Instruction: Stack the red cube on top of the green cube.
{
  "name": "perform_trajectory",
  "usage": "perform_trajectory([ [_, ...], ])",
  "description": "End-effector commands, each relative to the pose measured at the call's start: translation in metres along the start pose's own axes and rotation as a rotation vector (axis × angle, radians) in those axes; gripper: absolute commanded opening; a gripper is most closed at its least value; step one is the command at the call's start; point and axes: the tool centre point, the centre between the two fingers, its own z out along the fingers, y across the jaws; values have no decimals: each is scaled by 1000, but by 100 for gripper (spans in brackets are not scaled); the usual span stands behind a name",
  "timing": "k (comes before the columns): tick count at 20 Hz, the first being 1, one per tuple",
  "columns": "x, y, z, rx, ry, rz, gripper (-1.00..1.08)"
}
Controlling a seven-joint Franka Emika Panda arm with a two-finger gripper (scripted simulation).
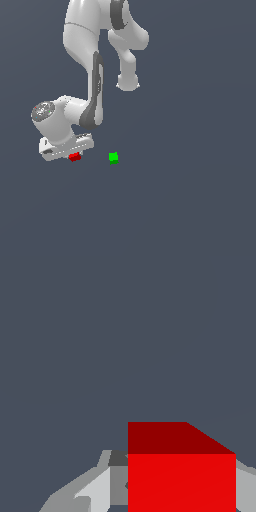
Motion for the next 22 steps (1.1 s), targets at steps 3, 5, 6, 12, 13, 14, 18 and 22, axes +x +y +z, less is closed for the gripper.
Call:
perform_trajectory([
  [3,0,0,-34,-2,2,0,-100],
  [5,0,0,-45,-2,2,0,-100],
  [6,0,0,-50,-2,2,0,-100],
  [12,1,1,-65,-2,2,0,-100],
  [13,1,1,-65,-2,2,0,-100],
  [14,1,1,-64,-3,3,0,-100],
  [18,3,-4,-62,-3,3,0,-100],
  [22,9,-22,-56,-3,3,0,-100],
])
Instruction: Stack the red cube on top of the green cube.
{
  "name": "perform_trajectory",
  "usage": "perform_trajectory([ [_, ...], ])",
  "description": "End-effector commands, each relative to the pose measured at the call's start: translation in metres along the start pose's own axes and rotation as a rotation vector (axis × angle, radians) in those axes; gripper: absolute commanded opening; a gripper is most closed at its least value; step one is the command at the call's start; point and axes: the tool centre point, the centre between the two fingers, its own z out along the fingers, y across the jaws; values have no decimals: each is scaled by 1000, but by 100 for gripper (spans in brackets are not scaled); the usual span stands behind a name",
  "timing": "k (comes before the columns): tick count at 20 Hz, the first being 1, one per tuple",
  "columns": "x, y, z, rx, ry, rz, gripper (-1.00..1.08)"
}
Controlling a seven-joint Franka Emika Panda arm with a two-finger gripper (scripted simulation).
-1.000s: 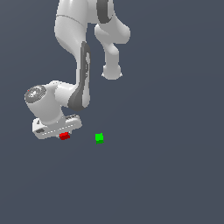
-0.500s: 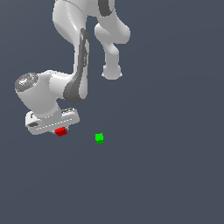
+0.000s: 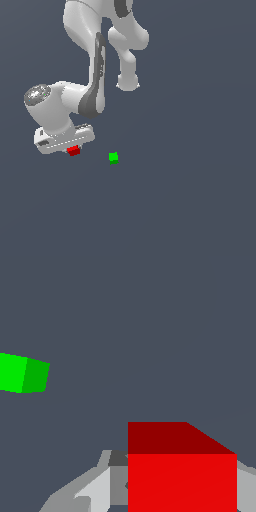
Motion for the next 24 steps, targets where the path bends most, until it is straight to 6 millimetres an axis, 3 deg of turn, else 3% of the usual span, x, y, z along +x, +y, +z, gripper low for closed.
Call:
perform_trajectory([
  [1,5,-14,4,0,0,-2,-100],
  [13,45,-124,42,1,0,-2,-100],
  [17,54,-145,49,1,0,-2,-100],
  [22,58,-153,52,1,0,-2,-100],
  [23,58,-153,52,1,0,-2,100],
  [24,58,-153,52,1,0,-2,100],
])
